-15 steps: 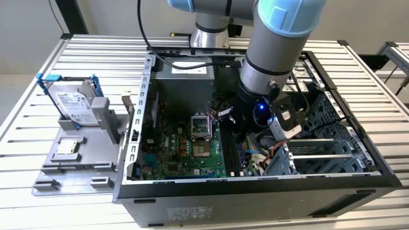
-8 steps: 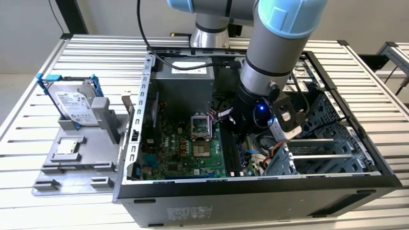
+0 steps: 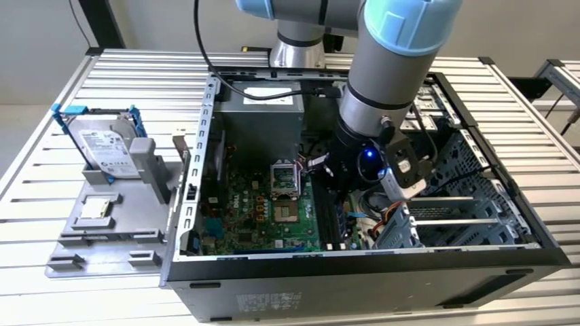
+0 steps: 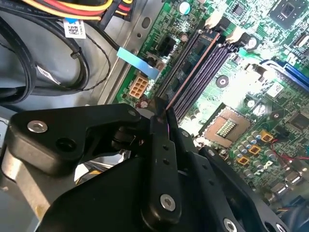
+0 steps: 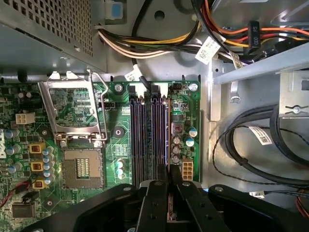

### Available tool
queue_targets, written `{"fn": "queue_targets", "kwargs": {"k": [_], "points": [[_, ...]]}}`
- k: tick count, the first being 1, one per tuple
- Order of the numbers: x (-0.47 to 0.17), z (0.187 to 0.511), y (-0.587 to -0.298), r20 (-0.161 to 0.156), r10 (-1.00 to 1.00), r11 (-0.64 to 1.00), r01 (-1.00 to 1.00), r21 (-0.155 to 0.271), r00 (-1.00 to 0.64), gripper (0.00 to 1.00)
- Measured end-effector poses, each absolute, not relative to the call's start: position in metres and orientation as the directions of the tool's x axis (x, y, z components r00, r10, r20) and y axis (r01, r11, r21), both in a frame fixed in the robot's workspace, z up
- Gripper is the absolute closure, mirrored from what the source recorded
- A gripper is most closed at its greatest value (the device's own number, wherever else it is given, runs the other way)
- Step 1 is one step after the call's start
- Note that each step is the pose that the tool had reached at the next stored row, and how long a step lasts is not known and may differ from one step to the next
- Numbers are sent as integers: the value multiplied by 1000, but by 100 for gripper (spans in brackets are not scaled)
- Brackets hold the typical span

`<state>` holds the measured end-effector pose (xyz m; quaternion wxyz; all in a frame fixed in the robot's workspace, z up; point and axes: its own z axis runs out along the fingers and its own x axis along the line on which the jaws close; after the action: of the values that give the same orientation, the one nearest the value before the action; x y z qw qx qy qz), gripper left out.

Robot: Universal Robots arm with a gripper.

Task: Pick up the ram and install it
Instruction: 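Insert the ram into the slot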

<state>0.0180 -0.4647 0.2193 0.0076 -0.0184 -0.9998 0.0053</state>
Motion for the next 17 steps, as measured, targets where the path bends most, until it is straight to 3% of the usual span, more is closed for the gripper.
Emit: {"fn": "queue_targets", "kwargs": {"k": [17], "points": [[18, 216, -468, 16, 28, 1000, 28, -3, -999, 100]]}}
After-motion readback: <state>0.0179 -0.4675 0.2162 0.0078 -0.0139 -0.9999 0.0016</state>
